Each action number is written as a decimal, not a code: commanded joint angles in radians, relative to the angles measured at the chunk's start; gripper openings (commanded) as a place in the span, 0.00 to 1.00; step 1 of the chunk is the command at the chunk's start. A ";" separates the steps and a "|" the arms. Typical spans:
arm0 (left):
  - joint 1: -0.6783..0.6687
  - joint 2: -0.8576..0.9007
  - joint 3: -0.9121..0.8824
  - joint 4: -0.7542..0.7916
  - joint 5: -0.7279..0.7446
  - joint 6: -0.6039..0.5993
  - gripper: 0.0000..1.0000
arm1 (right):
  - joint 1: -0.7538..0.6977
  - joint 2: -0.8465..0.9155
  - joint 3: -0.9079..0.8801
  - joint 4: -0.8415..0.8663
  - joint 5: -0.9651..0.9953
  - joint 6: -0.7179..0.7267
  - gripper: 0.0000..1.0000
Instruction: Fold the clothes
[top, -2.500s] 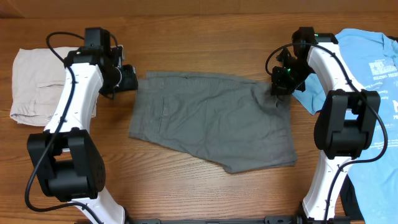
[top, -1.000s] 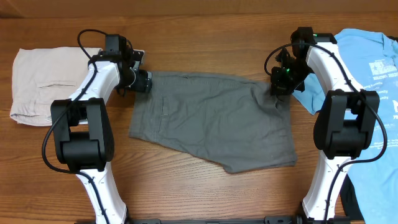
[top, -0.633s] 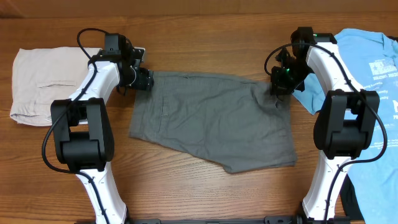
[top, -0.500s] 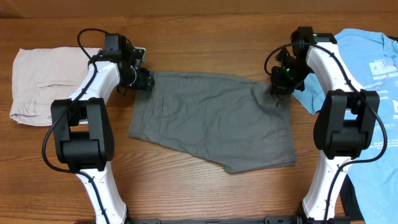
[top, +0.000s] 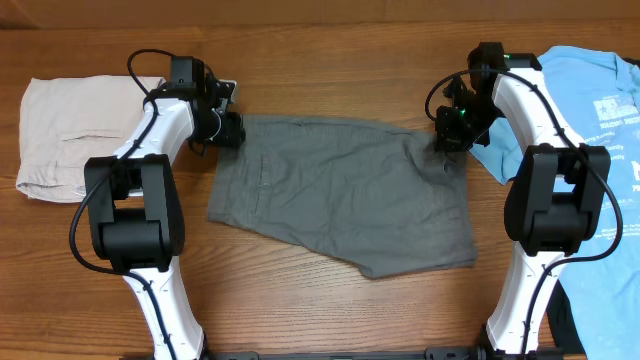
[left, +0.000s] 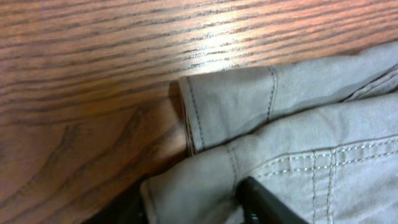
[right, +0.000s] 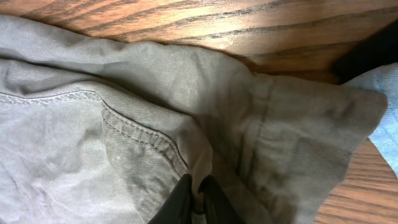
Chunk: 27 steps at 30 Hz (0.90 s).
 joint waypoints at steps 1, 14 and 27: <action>0.011 0.015 0.044 -0.020 0.009 0.013 0.36 | 0.002 0.009 0.011 0.006 -0.002 0.003 0.09; 0.009 0.013 0.249 -0.341 0.017 -0.012 0.04 | 0.002 0.006 0.021 0.014 -0.035 0.004 0.04; 0.007 -0.002 0.334 -0.648 0.097 -0.138 0.04 | 0.002 -0.135 0.023 -0.161 -0.084 0.070 0.04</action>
